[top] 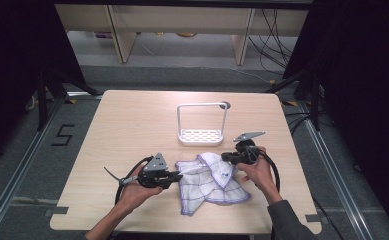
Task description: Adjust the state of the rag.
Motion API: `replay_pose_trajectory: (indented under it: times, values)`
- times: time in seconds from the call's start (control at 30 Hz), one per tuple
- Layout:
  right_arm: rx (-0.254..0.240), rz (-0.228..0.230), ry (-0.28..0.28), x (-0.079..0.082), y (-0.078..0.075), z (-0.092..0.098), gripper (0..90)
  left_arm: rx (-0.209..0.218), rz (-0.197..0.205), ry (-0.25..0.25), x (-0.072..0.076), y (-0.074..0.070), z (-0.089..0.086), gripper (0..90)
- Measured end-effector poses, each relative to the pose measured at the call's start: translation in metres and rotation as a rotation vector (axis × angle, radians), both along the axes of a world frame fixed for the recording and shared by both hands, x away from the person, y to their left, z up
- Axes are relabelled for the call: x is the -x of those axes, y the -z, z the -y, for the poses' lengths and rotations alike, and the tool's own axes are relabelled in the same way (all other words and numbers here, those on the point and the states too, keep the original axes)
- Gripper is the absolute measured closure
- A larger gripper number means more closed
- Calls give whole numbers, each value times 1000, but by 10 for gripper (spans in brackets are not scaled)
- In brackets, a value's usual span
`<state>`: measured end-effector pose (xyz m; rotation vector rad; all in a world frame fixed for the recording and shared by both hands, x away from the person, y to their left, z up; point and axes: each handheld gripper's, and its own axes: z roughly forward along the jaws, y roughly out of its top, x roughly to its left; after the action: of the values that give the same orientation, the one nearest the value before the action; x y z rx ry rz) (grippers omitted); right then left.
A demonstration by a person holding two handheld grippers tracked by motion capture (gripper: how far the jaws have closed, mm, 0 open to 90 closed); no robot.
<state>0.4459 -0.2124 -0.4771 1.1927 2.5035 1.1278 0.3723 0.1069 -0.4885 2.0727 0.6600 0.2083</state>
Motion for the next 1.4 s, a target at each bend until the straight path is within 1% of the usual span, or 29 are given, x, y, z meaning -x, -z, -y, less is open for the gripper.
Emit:
replay_pose_trajectory:
  times: [0.13, 0.17, 0.2, 0.23, 0.27, 0.3, 0.33, 0.37, 0.43, 0.5, 0.53, 0.57, 0.67, 0.7, 0.73, 0.77, 0.8, 0.83, 0.9, 0.93, 1.0, 1.03, 1.07, 1.1, 1.13, 1.2, 1.33, 1.37, 1.4]
  values:
    - [25, 11, 22, 1, -3, -1, 726, -35, 1, -12, -3, 6, 0, 830]
    - [42, 83, 50, 5, -10, 2, 647, -50, 7, -20, -4, 8, 0, 822]
    - [16, 90, 54, 8, -13, 3, 630, -61, 13, -23, -4, 9, 0, 820]
    - [19, 88, 42, 12, -19, 7, 600, -69, 20, -24, -4, 10, -1, 818]
    - [-17, 116, 53, 17, -20, 6, 568, -91, 24, -21, -5, 10, -1, 814]
    - [6, 102, 28, 22, -26, 9, 533, -93, 27, -25, -5, 11, -2, 808]
    - [-11, 72, 20, 29, -30, 7, 507, -82, 28, -39, -6, 12, -1, 802]
    - [-30, 69, -15, 35, -32, 6, 508, -104, 33, -38, -8, 12, -3, 794]
    - [-46, 89, -68, 46, -35, 1, 508, -101, 37, -56, -11, 13, -6, 785]
    - [-29, 87, -118, 54, -35, -7, 511, -95, 31, -65, -13, 13, -9, 781]
    - [-29, 87, -118, 54, -35, -7, 511, -95, 31, -65, -13, 13, -9, 777]
    - [-6, 69, -170, 60, -30, -19, 523, -87, 40, -94, -15, 14, -12, 752]
    - [35, 51, -208, 62, -19, -32, 528, -64, 15, -111, -15, 14, -18, 690]
    - [24, 49, -211, 62, -13, -36, 528, -59, 8, -111, -13, 13, -19, 667]
    - [37, 25, -222, 61, -12, -37, 524, -59, 8, -111, -13, 13, -19, 633]
    - [69, 17, -216, 59, -6, -40, 509, -43, -2, -104, -6, 9, -20, 607]
    - [69, 17, -216, 59, -6, -40, 509, -43, -2, -104, -6, 9, -20, 583]
    - [119, 33, -212, 56, 1, -42, 513, -23, -10, -93, 4, 5, -18, 563]
    - [94, 25, -214, 55, 4, -43, 521, -14, -18, -91, 8, 4, -15, 530]
    - [135, 14, -207, 54, 10, -45, 534, -17, -28, -47, 23, 2, -8, 512]
    - [152, 23, -231, 53, 12, -44, 549, -14, -37, -28, 31, 2, -4, 485]
    - [166, 23, -227, 50, 18, -45, 629, -35, -34, 30, 45, 3, 5, 462]
    - [175, 34, -216, 50, 19, -45, 665, -62, -21, 49, 50, 3, 8, 446]
    - [185, 26, -224, 49, 18, -44, 720, -60, -20, 58, 56, 5, 12, 441]
    - [187, 14, -216, 49, 18, -44, 778, -74, -19, 84, 59, 6, 16, 441]
    - [177, 23, -204, 48, 18, -42, 835, -63, -29, 83, 63, 8, 20, 443]
    - [151, 23, -202, 48, 12, -38, 850, -72, -32, 81, 63, 13, 24, 465]
    - [122, 48, -178, 47, 4, -34, 853, -78, -22, 81, 62, 15, 26, 466]
    - [115, 44, -186, 47, -1, -32, 854, -80, -18, 81, 62, 16, 28, 465]
